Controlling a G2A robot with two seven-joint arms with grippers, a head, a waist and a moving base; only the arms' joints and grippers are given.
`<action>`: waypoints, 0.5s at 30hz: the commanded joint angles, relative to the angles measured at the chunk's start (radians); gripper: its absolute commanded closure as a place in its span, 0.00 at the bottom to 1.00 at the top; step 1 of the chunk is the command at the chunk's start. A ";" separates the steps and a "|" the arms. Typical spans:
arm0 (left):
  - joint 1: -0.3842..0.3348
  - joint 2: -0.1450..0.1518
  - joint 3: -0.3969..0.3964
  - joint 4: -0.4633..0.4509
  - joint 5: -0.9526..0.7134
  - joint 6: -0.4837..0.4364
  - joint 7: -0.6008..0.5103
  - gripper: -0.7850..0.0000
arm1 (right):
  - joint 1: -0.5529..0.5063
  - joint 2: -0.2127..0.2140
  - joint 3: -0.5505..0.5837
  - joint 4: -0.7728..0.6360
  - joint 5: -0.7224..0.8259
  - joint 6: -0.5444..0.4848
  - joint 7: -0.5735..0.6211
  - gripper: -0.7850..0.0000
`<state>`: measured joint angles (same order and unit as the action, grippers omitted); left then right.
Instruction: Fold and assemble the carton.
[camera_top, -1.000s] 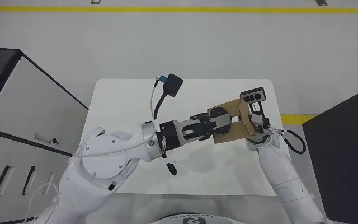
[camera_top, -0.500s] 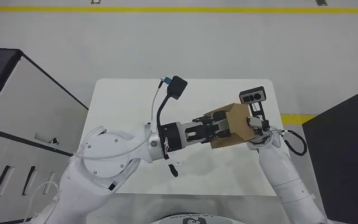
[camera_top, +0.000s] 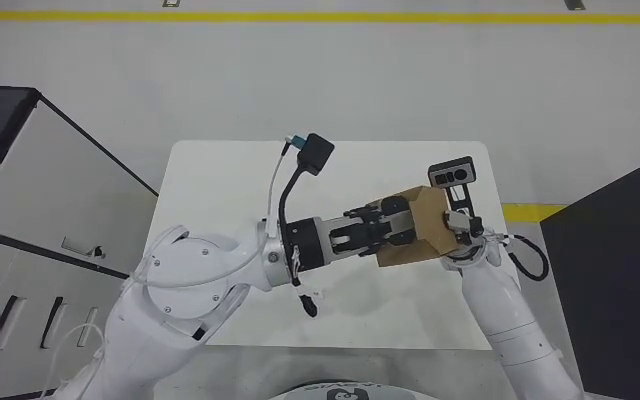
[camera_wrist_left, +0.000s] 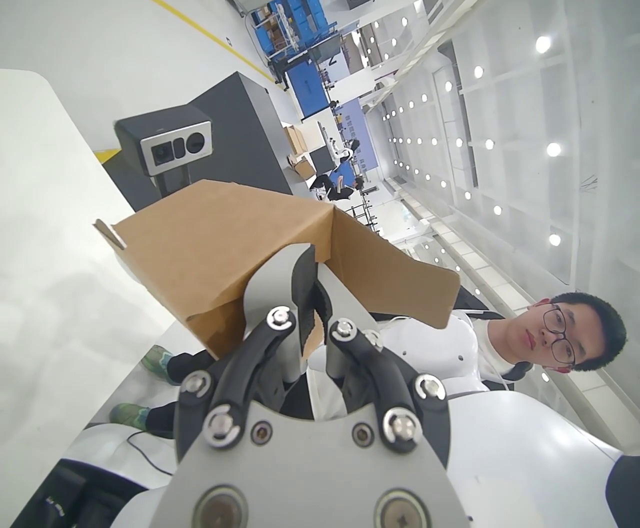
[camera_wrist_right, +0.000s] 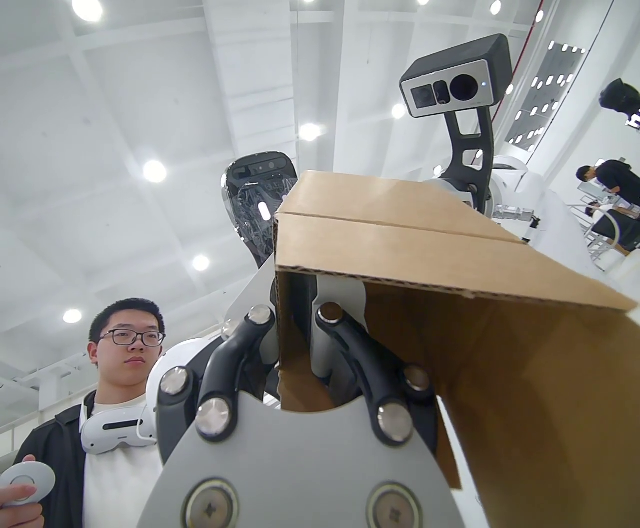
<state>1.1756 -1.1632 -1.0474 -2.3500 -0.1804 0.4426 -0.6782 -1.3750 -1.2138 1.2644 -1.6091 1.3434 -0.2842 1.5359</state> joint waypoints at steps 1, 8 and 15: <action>0.002 0.000 0.003 0.000 0.000 0.000 0.002 1.00 | -0.002 0.000 -0.001 -0.001 0.001 0.000 0.000 1.00; -0.012 -0.001 -0.027 0.000 -0.005 -0.058 0.034 1.00 | -0.011 0.001 0.002 0.016 0.032 0.000 0.000 1.00; -0.015 -0.001 -0.057 0.000 -0.026 -0.089 0.044 1.00 | -0.015 0.004 0.000 0.030 0.053 0.000 0.000 1.00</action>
<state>1.1600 -1.1641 -1.1025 -2.3500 -0.2042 0.3551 -0.6347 -1.3895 -1.2106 1.2646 -1.5808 1.3966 -0.2841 1.5359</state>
